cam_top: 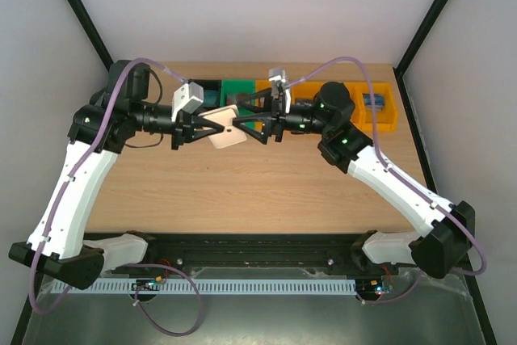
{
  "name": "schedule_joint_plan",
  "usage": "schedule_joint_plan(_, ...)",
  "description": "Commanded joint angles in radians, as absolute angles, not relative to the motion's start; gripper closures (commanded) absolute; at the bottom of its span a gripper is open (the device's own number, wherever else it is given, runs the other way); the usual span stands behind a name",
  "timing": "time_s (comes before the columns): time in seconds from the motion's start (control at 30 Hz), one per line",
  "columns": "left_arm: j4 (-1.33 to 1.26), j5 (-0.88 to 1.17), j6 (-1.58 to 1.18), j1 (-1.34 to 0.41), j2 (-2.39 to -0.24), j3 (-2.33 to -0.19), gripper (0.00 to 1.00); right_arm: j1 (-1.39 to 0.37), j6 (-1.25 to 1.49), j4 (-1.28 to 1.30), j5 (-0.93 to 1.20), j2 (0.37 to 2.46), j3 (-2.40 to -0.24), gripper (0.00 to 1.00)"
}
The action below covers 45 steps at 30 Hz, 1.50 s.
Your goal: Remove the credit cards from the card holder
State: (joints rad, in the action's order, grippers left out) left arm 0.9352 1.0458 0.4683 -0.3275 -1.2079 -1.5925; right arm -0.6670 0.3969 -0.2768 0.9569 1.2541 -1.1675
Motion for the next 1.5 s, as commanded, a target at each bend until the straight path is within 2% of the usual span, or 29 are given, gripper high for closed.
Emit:
schedule_joint_plan(0.0,0.936,1.035,0.492,-0.345,-1.211,-1.592,0.98,-0.691,0.521,-0.495,1.088,1.276,-1.155,0.31)
schedule_joint_plan(0.07,0.923,1.031,0.48,-0.347,-1.216,-1.586,0.98,-0.693,0.531,-0.515,1.069,1.273,-1.143,0.51)
schedule_joint_plan(0.17,0.911,1.025,0.462,-0.36,-1.221,-1.582,0.98,-0.694,0.527,-0.495,1.05,1.279,-1.144,0.66)
schedule_joint_plan(0.23,0.9,1.017,0.447,-0.366,-1.221,-1.583,0.98,-0.695,0.512,-0.459,1.032,1.283,-1.15,0.9)
schedule_joint_plan(0.27,0.891,1.013,0.433,-0.367,-1.22,-1.583,0.98,-0.694,0.503,-0.443,1.027,1.282,-1.15,0.97)
schedule_joint_plan(0.3,0.883,1.01,0.419,-0.368,-1.218,-1.583,0.98,-0.694,0.492,-0.43,1.028,1.279,-1.148,0.98)
schedule_joint_plan(0.33,0.88,1.011,0.407,-0.368,-1.216,-1.584,0.98,-0.694,0.48,-0.421,1.034,1.274,-1.146,0.98)
schedule_joint_plan(0.37,0.878,1.015,0.399,-0.368,-1.211,-1.584,0.91,-0.694,0.463,-0.408,1.038,1.268,-1.142,0.98)
schedule_joint_plan(0.43,0.881,1.041,0.381,-0.353,-1.2,-1.58,0.6,-0.694,0.414,-0.361,1.039,1.256,-1.143,0.98)
schedule_joint_plan(0.47,0.888,1.065,0.379,-0.338,-1.195,-1.575,0.49,-0.694,0.408,-0.352,1.045,1.254,-1.145,0.98)
schedule_joint_plan(0.53,0.902,1.108,0.379,-0.295,-1.182,-1.565,0.45,-0.693,0.401,-0.348,1.068,1.253,-1.152,0.99)
schedule_joint_plan(0.67,0.882,1.231,0.354,-0.217,-1.164,-1.519,0.53,-0.693,0.405,-0.351,1.103,1.26,-1.168,0.98)
schedule_joint_plan(0.8,0.893,1.304,0.408,-0.216,-1.157,-1.454,0.51,-0.693,0.421,-0.368,1.107,1.27,-1.174,0.98)
schedule_joint_plan(0.93,0.82,1.293,0.346,-0.227,-1.154,-1.399,0.55,-0.693,0.43,-0.372,1.109,1.278,-1.181,0.98)
schedule_joint_plan(0.97,0.796,1.292,0.312,-0.23,-1.154,-1.389,0.59,-0.693,0.434,-0.371,1.108,1.281,-1.183,0.98)
schedule_joint_plan(1.0,0.776,1.292,0.289,-0.234,-1.154,-1.38,0.68,-0.693,0.439,-0.372,1.105,1.285,-1.184,0.98)
schedule_joint_plan(1.07,0.738,1.274,0.24,-0.234,-1.151,-1.374,0.95,-0.693,0.436,-0.354,1.094,1.287,-1.184,0.98)
schedule_joint_plan(1.1,0.718,1.251,0.208,-0.235,-1.149,-1.37,0.97,-0.693,0.425,-0.324,1.066,1.285,-1.185,0.98)
schedule_joint_plan(1.17,0.68,1.206,0.154,-0.234,-1.141,-1.358,0.98,-0.694,0.383,-0.204,0.899,1.276,-1.2,0.74)
schedule_joint_plan(1.2,0.643,1.179,0.116,-0.232,-1.137,-1.345,0.98,-0.694,0.375,-0.129,0.698,1.27,-1.21,0.59)
schedule_joint_plan(1.23,0.611,1.144,0.072,-0.23,-1.133,-1.33,0.98,-0.695,0.382,-0.052,0.521,1.268,-1.224,0.55)
schedule_joint_plan(1.3,0.554,1.009,-0.008,-0.222,-1.131,-1.302,0.98,-0.698,0.385,0.102,0.228,1.28,-1.27,0.55)
schedule_joint_plan(1.37,0.531,0.892,-0.057,-0.215,-1.133,-1.285,0.98,-0.732,0.345,0.211,0.037,1.286,-1.304,0.54)
schedule_joint_plan(1.47,0.511,0.835,-0.082,-0.204,-1.134,-1.273,0.98,-0.851,0.29,0.235,-0.18,1.281,-1.317,0.48)
